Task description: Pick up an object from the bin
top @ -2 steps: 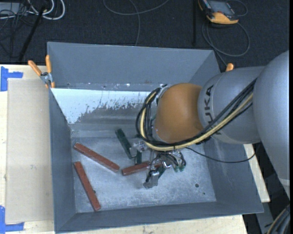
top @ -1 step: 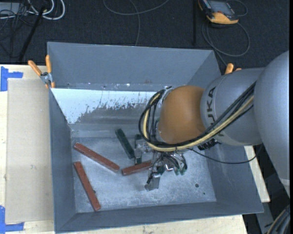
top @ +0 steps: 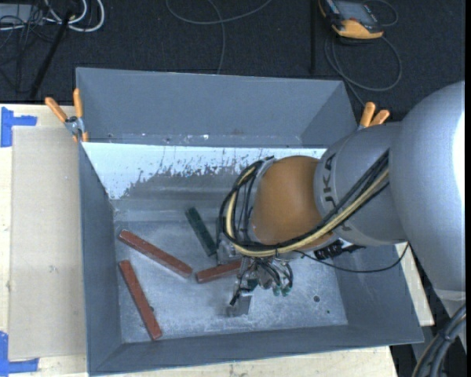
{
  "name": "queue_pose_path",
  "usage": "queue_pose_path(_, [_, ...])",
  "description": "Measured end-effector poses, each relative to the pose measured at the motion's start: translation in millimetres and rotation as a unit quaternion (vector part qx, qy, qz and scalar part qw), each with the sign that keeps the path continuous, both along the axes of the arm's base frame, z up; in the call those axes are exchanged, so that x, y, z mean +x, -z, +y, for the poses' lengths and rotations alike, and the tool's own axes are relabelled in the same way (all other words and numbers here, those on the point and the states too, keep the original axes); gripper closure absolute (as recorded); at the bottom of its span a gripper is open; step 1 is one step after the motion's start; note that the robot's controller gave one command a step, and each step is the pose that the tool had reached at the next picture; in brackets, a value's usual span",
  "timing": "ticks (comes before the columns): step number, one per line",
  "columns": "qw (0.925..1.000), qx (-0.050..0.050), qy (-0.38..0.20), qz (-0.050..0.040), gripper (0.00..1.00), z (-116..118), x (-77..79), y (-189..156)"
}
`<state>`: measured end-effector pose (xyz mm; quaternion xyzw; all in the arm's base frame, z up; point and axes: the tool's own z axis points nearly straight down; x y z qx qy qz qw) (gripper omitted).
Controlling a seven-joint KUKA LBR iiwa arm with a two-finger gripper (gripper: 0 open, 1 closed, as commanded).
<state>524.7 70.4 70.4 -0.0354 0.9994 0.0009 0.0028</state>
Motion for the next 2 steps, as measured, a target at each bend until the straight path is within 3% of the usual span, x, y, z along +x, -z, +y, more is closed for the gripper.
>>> queue_pose_path(1, [1.0, 0.0, -0.001, 0.0012, 0.0, 0.3, 0.9, -0.4])
queue_pose_path(2, [1.0, 0.0, -0.002, -0.0033, 1.0, 0.7, 3.5, -2.6])
